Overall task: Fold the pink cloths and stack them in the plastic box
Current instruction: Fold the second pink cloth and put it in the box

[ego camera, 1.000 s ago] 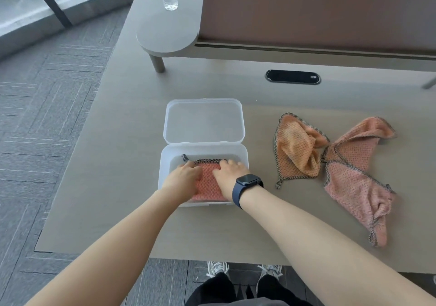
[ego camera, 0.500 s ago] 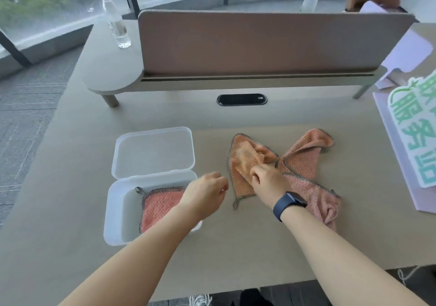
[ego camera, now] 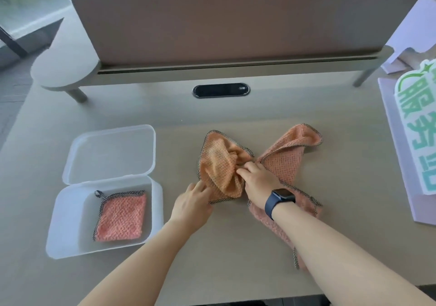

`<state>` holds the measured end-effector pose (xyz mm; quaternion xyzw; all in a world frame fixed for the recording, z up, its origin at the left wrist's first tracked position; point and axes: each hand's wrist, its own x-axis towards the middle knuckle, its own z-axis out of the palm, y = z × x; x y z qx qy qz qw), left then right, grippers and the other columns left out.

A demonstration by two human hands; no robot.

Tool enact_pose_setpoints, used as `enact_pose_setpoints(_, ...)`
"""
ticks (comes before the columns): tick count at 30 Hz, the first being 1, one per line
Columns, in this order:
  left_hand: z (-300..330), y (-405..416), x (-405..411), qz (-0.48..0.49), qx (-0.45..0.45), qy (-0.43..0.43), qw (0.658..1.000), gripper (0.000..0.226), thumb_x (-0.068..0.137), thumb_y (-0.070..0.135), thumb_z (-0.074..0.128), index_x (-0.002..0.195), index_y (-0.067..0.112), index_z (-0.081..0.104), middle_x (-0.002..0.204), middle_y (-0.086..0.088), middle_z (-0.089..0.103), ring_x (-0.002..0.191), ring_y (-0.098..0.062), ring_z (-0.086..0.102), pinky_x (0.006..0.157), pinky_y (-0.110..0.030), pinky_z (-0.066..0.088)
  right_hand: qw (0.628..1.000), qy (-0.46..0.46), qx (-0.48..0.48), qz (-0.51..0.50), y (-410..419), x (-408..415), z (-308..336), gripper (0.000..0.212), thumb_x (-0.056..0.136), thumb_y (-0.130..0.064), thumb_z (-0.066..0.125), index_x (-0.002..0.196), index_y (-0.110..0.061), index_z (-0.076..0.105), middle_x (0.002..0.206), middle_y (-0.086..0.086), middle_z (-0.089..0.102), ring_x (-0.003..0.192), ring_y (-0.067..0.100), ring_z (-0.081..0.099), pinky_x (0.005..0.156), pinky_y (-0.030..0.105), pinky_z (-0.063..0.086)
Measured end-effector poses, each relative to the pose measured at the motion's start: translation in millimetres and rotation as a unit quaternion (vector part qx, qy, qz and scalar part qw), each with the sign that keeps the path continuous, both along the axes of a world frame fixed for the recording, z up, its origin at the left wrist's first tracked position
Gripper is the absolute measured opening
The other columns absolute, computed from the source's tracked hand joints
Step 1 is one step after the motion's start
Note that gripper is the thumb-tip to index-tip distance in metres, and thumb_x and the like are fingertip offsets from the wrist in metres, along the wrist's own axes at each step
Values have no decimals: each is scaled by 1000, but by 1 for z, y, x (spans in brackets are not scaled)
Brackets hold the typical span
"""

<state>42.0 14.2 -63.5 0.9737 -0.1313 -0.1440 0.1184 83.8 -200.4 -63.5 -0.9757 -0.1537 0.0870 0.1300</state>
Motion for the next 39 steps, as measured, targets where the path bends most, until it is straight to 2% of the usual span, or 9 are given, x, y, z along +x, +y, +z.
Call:
enact_pose_setpoints(5, 0, 1, 2, 31, -5, -23, 999, 4, 76, 9, 57, 79, 11, 55, 89, -2, 56, 83, -27, 54, 46, -30, 30, 999, -21, -8, 34, 0, 8, -1, 19, 70, 2, 68, 85, -9, 69, 87, 11, 60, 75, 33, 56, 45, 33, 46)
enact_pose_setpoints(8, 4, 4, 1, 69, -27, -46, 996, 6, 74, 7, 58, 77, 9, 54, 86, -3, 56, 80, -28, 54, 44, -31, 33, 999, -21, -1, 37, -1, 11, 0, 8, 72, 0, 68, 77, -8, 67, 89, 11, 61, 78, 32, 57, 45, 35, 46)
enact_pose_setpoints(12, 14, 12, 6, 166, -82, -49, 982, 6, 80, 14, 53, 81, 17, 49, 86, 3, 55, 71, -27, 56, 52, -36, 45, 996, -27, 76, -42, -2, 9, 8, 2, 82, -8, 58, 80, -10, 57, 99, 0, 59, 71, 25, 57, 46, 35, 45)
enact_pose_setpoints(17, 29, 17, 22, 199, -136, -74, 968, 14, 79, 10, 52, 80, 20, 42, 75, 7, 53, 63, -30, 53, 52, -35, 40, 970, -44, 193, -140, 1, 11, 25, 12, 76, 0, 61, 81, -10, 56, 83, 3, 64, 60, 25, 53, 51, 31, 38)
enact_pose_setpoints(22, 47, 27, 44, 211, -217, -125, 945, 22, 80, 4, 50, 96, 18, 52, 90, 4, 61, 74, -25, 55, 60, -33, 41, 962, -70, 212, -156, 9, 18, 44, 25, 72, 8, 61, 91, -9, 64, 97, 8, 65, 81, 26, 59, 66, 27, 42)
enact_pose_setpoints(25, 60, 37, 57, 198, -244, -150, 937, 25, 81, 2, 50, 101, 16, 56, 95, 2, 63, 73, -18, 50, 64, -28, 39, 961, -80, 211, -158, 11, 24, 60, 25, 77, 3, 63, 97, -8, 70, 95, 9, 68, 87, 24, 60, 67, 17, 32)
enact_pose_setpoints(31, 83, 55, 67, 154, -244, -180, 940, 27, 80, -3, 53, 101, 12, 60, 95, -1, 62, 72, -19, 51, 67, -27, 40, 966, 1, 194, -173, 11, 31, 84, 24, 88, -14, 55, 104, -13, 73, 100, 5, 71, 93, 22, 62, 76, 26, 44)
enact_pose_setpoints(36, 104, 58, 74, 140, -262, -196, 934, 17, 83, 1, 58, 96, 11, 65, 93, -1, 63, 69, -20, 55, 68, -29, 46, 948, -33, 222, -224, 15, 37, 109, 21, 88, -10, 54, 100, -11, 71, 61, -6, 61, 68, 22, 65, 72, 33, 54)
enact_pose_setpoints(39, 121, 58, 82, 135, -277, -228, 924, 14, 85, 3, 59, 94, 10, 67, 91, 0, 64, 68, -15, 54, 66, -21, 42, 937, -72, 247, -238, 16, 44, 126, 20, 86, -9, 56, 96, -11, 73, 56, -11, 56, 60, 16, 62, 67, 28, 52)
